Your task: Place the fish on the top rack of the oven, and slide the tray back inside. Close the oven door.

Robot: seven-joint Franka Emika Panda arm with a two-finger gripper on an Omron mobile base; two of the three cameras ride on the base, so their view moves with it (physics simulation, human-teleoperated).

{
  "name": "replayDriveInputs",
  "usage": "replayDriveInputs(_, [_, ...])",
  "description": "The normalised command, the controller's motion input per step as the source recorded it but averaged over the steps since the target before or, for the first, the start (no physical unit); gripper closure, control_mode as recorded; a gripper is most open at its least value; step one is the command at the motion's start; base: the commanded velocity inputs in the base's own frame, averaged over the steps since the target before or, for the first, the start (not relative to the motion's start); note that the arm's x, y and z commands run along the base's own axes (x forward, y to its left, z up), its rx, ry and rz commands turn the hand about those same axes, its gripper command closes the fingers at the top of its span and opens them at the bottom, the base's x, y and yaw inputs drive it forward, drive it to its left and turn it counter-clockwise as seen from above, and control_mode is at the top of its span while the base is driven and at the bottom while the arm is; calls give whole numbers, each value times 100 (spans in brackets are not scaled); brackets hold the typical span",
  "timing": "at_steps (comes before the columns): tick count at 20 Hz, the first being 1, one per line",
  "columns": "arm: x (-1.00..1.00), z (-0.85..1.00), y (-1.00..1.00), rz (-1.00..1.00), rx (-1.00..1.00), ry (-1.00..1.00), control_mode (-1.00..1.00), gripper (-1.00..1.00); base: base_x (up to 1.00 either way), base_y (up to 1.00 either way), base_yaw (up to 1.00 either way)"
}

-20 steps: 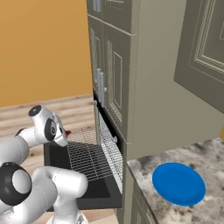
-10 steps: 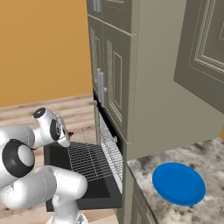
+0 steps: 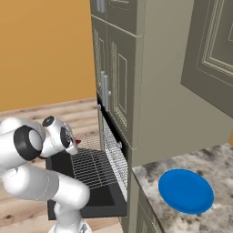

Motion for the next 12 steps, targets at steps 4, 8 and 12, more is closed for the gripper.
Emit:
replayDriveInputs(4, [15,-9,-9,0,0,0,-100,100,0,0,0])
replayDriveInputs(8, [17,-13,0,0,0,0,-100,100,0,0,0])
replayDriveInputs(12, [19,-14,-5,0,0,0,-100,100,0,0,0])
